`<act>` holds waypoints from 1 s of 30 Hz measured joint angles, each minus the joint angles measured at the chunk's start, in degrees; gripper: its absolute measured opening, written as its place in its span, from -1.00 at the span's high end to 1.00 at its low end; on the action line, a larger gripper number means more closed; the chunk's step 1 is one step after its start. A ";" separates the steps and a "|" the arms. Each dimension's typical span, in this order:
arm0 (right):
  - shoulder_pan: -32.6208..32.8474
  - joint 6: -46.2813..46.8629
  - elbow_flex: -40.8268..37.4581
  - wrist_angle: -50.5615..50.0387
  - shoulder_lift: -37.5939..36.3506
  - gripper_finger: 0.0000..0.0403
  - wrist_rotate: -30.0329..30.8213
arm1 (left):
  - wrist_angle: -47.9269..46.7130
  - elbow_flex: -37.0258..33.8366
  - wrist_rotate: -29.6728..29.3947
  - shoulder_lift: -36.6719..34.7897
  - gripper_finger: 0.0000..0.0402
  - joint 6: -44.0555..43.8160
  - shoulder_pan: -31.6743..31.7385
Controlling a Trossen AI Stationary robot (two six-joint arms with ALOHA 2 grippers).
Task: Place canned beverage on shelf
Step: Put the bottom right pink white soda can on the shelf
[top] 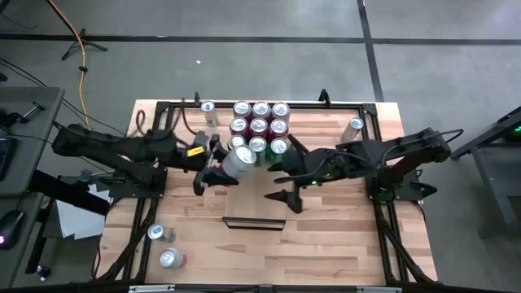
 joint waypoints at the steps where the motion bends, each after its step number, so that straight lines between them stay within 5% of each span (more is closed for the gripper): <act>1: -0.27 0.02 -1.70 4.48 0.01 -0.86 -0.02 | 6.70 -3.18 -0.73 -0.25 -0.12 -1.00 -0.33; 5: -2.22 -0.95 -5.92 20.10 0.04 -0.87 0.62 | 28.22 -11.78 -4.91 0.89 -0.12 -1.92 -1.63; 8: -3.70 -1.95 -6.55 27.13 0.10 -0.87 3.33 | 35.20 -14.04 -7.51 2.59 -0.12 -0.68 -1.86; 12: -5.91 -3.61 -6.55 32.78 0.21 -0.87 4.42 | 37.86 -14.06 -7.44 5.30 -0.12 -0.15 -1.84; 20: -7.80 -2.60 -6.55 34.95 0.31 -0.87 -6.10 | 40.68 -13.68 -5.76 9.82 -0.12 -1.25 -1.36; 30: -7.76 -4.52 -6.55 38.98 2.07 -0.87 -16.06 | 40.88 -7.10 9.54 15.63 -0.12 -2.97 1.27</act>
